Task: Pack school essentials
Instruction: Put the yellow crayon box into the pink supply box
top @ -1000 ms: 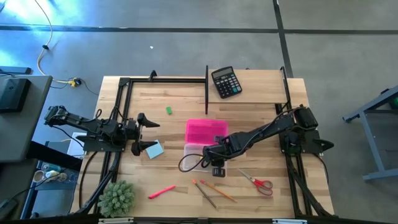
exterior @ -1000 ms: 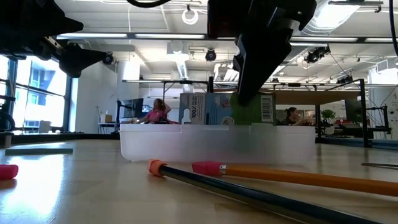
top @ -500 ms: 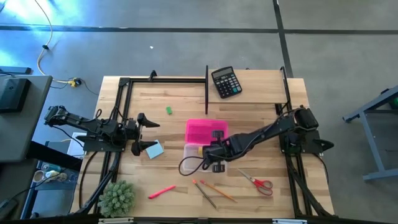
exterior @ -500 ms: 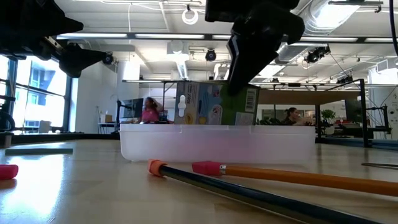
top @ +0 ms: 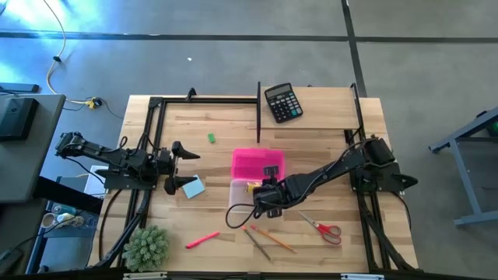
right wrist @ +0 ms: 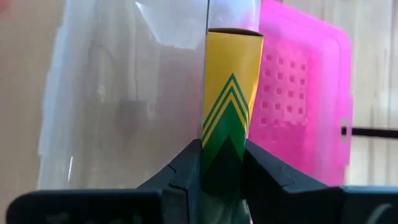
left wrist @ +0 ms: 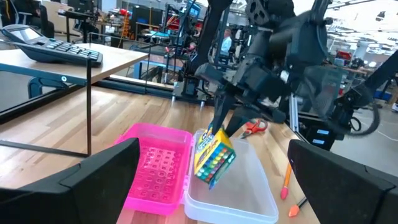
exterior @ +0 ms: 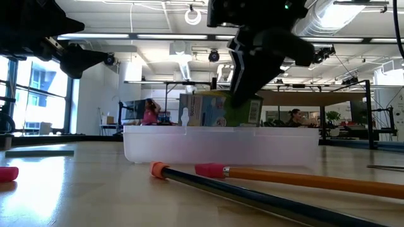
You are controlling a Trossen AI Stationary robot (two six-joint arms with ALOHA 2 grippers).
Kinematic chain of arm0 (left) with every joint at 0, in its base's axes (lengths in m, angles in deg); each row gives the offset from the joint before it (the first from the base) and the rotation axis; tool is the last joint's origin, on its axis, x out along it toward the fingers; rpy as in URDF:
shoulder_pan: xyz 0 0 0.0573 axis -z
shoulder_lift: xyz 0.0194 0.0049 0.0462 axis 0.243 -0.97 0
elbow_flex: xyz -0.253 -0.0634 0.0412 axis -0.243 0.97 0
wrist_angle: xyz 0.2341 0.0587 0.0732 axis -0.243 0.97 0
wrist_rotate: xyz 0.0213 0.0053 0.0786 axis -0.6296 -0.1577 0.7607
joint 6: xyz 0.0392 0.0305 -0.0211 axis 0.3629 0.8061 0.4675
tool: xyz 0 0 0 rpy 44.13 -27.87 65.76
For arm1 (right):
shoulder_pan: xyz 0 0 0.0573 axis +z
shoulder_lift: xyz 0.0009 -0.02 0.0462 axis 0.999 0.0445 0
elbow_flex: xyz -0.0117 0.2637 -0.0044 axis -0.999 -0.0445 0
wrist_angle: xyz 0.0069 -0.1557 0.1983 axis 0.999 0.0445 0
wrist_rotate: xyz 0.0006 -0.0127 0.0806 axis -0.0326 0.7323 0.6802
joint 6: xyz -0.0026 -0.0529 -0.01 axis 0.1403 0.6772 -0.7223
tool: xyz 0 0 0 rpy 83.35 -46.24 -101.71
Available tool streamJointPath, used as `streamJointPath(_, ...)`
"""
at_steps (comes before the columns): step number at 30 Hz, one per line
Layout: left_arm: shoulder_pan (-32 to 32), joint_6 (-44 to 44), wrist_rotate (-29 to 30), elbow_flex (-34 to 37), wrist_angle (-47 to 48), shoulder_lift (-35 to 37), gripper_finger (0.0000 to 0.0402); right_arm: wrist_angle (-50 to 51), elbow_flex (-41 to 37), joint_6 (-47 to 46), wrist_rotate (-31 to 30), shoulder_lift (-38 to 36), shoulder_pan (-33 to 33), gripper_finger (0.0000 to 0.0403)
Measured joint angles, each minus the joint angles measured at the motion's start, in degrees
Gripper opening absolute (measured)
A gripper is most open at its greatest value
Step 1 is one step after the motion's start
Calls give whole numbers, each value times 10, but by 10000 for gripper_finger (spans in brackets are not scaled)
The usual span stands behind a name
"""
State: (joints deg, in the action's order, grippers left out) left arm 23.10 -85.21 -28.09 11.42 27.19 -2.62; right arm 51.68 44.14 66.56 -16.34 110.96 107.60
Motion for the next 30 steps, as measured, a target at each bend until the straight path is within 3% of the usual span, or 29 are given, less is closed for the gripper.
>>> streamJointPath(14,0,1,0,0,0,0,400,9,0,-21,-16,4,1,90)
streamJointPath(30,0,1,0,0,0,0,400,9,0,-11,-5,4,1,188)
